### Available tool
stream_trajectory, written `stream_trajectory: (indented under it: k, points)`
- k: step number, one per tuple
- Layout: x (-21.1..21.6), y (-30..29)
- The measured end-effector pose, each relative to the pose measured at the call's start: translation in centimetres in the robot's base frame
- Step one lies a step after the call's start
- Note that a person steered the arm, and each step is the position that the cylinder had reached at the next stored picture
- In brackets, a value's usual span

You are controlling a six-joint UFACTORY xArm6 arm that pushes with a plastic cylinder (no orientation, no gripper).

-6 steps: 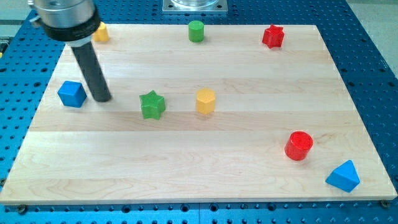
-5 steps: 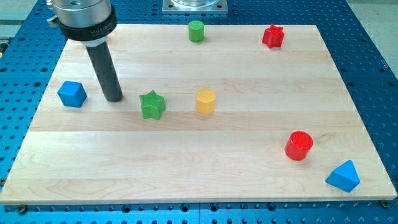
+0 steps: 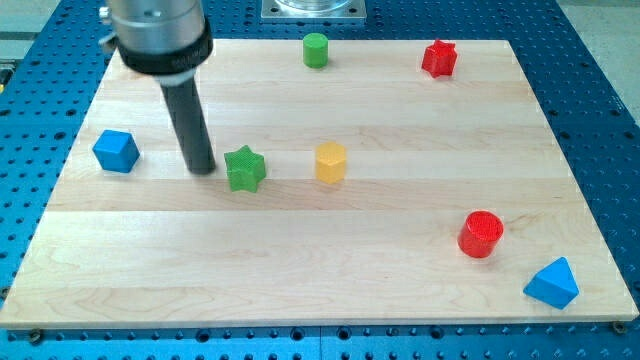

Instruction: Push the green star to the right center

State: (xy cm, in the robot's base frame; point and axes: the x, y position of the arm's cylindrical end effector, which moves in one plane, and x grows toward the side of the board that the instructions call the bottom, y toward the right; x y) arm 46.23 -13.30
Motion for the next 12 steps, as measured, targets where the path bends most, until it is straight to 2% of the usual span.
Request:
stream_trajectory:
  k: [1,2,3,4,5,6,8,10,12]
  points:
    - [-0.3,6.2]
    - [-5.0,10.1]
    - [-6.0,12.0]
    - [-6.4,20.3]
    - [-5.6,26.1]
    - [-8.9,27.4]
    - [-6.5,34.0]
    - [-9.8,27.3]
    - [-11.0,25.2]
